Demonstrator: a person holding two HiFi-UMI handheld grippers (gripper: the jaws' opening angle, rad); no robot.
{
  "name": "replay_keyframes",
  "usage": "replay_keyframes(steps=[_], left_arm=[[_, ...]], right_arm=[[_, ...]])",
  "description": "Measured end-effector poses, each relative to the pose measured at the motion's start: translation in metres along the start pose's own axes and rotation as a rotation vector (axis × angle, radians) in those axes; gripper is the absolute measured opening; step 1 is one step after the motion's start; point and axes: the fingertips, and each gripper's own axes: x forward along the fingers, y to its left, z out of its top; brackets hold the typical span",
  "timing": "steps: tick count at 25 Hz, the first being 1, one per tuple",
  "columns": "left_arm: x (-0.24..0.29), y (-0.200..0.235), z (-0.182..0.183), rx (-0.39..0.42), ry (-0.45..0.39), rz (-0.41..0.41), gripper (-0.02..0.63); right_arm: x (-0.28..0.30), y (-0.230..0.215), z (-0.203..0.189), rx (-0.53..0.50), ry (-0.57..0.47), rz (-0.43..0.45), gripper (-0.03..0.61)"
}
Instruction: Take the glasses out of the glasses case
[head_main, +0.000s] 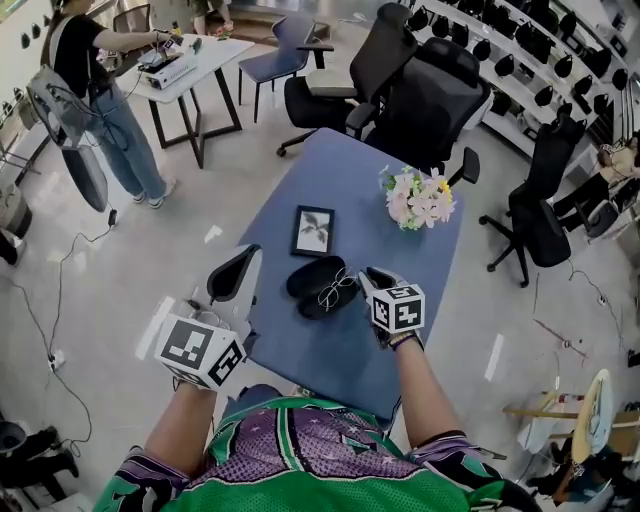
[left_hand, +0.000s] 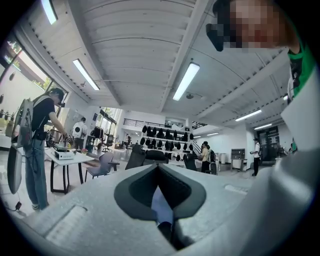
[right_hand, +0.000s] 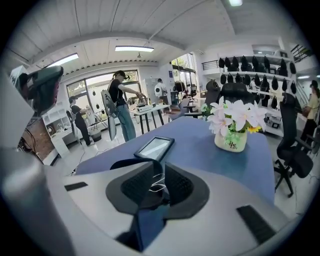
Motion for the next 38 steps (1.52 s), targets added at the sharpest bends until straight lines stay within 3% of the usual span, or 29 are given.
replay_keyframes(steps=[14, 27, 38], left_arm=[[0.017, 0.002, -0.015, 0.023, 0.052, 0.077, 0.015], [0.017, -0.001, -0.019, 0.059, 0.096, 0.112, 0.015], [0.002, 0.01, -0.017, 0.052, 0.095, 0.124, 0.015]], right_arm=[[0.059, -0.02, -0.032, 0.037, 0.097, 0.083, 0.058], [0.078, -0.017, -0.048, 0.061, 0.151, 0.149, 0.057], [0.079, -0.013, -0.046, -0.004, 0.151, 0.11, 0.011]])
